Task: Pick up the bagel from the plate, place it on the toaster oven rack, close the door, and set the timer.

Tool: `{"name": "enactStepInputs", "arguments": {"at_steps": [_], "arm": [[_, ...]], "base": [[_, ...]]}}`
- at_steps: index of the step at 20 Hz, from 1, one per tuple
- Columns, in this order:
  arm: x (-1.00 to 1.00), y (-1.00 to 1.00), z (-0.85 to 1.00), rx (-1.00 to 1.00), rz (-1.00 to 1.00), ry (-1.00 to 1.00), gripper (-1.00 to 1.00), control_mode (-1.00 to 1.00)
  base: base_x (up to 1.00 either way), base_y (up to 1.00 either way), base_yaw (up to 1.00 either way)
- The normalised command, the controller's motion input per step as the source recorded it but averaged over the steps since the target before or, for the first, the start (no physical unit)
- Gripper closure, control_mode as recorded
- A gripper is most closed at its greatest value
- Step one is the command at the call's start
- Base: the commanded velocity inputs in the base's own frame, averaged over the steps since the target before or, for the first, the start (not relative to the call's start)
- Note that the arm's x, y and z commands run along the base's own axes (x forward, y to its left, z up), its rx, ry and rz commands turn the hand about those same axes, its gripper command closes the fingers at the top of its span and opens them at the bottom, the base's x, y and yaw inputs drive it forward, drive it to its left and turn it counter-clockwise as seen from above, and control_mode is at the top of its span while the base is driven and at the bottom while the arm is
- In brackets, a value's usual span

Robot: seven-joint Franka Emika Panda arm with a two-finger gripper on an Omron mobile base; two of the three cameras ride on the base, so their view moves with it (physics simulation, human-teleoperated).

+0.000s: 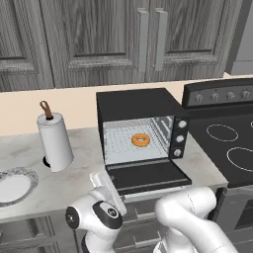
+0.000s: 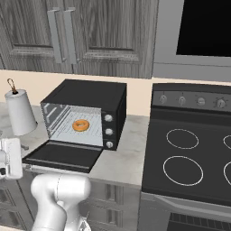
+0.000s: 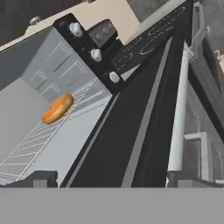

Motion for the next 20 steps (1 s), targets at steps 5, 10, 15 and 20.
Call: {"name": "enactStepInputs", "arguments": {"at_steps": [5,10,15,20], "arm": [[0.17,0.00,0.54,-0.03,-0.14,-0.31,-1.00,-1.00],[0.58,0.00,0.51,0.00,-0.09,-0.22,-1.00,-1.00],[0.88,0.00,0.42,0.00,-0.01,-0.13,-1.00,-1.00],[0.84,0.00,0.13,0.00,0.00,-0.08,-1.00,-1.00]], "base": [[0.00,0.00,0.00],[0.00,0.00,0.00],[0.00,0.00,0.00],[0.00,0.00,0.00]]}}
